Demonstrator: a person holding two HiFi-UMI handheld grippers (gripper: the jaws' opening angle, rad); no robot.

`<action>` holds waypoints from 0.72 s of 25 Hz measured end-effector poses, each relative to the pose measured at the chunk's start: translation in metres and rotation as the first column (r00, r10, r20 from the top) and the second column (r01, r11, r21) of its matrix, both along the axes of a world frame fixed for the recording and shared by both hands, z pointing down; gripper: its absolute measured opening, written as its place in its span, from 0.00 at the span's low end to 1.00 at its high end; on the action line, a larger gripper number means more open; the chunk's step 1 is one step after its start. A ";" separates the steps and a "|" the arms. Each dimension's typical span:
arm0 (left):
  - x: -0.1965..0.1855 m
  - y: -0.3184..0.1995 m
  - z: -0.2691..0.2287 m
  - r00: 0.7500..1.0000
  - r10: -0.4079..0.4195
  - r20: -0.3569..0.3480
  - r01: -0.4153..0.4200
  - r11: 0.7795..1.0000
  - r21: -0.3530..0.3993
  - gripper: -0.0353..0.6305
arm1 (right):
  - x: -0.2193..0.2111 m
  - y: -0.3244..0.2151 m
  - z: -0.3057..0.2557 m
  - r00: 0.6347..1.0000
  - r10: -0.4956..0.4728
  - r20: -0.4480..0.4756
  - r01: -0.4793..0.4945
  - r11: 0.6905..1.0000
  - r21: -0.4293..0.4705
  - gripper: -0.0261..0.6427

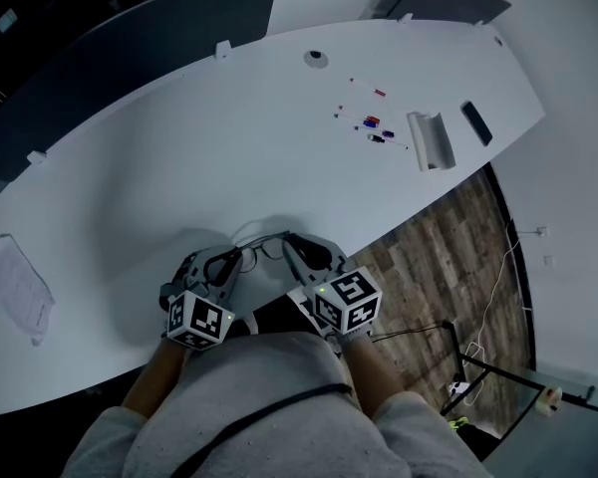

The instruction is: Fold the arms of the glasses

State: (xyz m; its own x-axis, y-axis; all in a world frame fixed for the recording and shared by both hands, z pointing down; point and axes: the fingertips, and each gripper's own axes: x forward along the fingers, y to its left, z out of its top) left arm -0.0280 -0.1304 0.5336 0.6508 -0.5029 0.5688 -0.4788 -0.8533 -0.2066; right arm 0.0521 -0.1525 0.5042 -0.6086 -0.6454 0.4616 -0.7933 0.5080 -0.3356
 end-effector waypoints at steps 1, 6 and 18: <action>0.001 0.000 0.001 1.000 0.006 0.010 -0.006 1.000 0.005 0.11 | 0.002 0.000 0.003 1.000 0.003 -0.003 -0.003 1.000 -0.007 0.11; 0.005 0.004 0.005 0.998 0.040 0.051 -0.041 0.999 0.027 0.11 | 0.010 0.000 0.021 0.999 0.034 -0.027 -0.035 0.999 -0.038 0.11; 0.015 0.012 0.006 0.978 0.105 0.180 -0.133 0.980 0.151 0.11 | 0.019 0.011 0.035 0.996 0.036 -0.084 -0.038 0.999 -0.021 0.12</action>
State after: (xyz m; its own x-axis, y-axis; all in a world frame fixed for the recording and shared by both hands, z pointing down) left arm -0.0127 -0.1183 0.5400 0.6121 -0.5220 0.5940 -0.3220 -0.8506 -0.4156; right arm 0.0714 -0.1419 0.5396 -0.5434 -0.6554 0.5246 -0.8370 0.4709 -0.2787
